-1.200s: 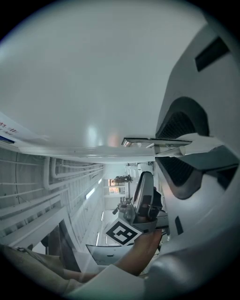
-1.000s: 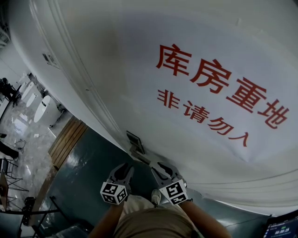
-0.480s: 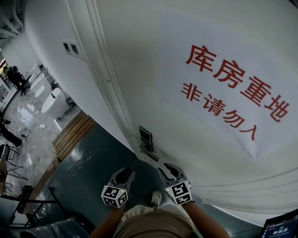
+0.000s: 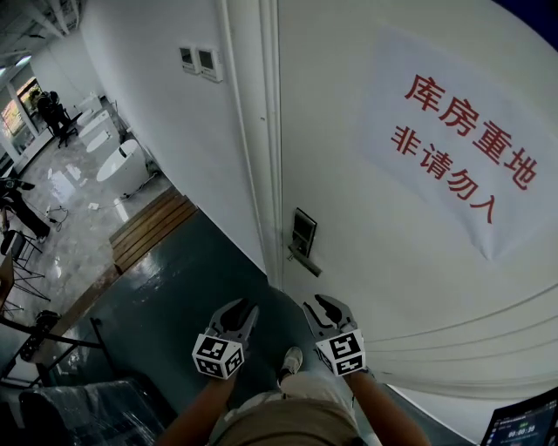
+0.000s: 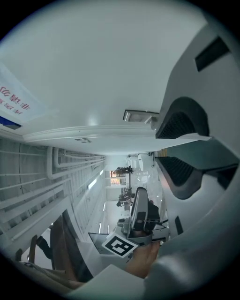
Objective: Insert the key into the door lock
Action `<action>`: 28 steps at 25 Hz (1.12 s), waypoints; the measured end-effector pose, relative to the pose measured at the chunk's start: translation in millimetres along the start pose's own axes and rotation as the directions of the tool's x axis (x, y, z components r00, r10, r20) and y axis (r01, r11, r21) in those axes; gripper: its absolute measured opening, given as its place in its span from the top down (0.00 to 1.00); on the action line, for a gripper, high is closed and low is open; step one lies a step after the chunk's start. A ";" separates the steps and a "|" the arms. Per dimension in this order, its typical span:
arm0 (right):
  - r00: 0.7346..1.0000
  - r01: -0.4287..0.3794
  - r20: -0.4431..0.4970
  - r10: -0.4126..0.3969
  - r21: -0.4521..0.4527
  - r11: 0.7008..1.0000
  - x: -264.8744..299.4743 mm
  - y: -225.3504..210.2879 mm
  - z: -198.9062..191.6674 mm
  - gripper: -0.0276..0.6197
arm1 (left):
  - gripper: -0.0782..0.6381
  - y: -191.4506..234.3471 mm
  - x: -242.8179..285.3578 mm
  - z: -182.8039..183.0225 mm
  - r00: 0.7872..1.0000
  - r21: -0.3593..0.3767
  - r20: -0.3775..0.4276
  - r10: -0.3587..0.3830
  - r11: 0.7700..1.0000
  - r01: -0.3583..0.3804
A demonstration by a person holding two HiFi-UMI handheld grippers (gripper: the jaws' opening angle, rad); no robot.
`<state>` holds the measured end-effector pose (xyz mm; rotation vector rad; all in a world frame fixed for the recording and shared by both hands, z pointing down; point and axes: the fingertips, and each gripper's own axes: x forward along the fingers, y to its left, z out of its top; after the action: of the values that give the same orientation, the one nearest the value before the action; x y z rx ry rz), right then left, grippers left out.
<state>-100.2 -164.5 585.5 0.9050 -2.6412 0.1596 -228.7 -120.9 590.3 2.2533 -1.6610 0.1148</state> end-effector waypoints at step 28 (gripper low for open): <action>0.993 -0.061 0.095 0.070 -0.094 0.994 -122.0 119.4 12.6 0.77 | 0.73 -65.6 -148.5 -45.9 0.992 -0.119 0.105 0.071 0.991 -0.058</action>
<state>-86.9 -2.8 531.0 0.8158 -2.7455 0.0108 -207.6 46.2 580.0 2.1552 -1.7491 -0.0885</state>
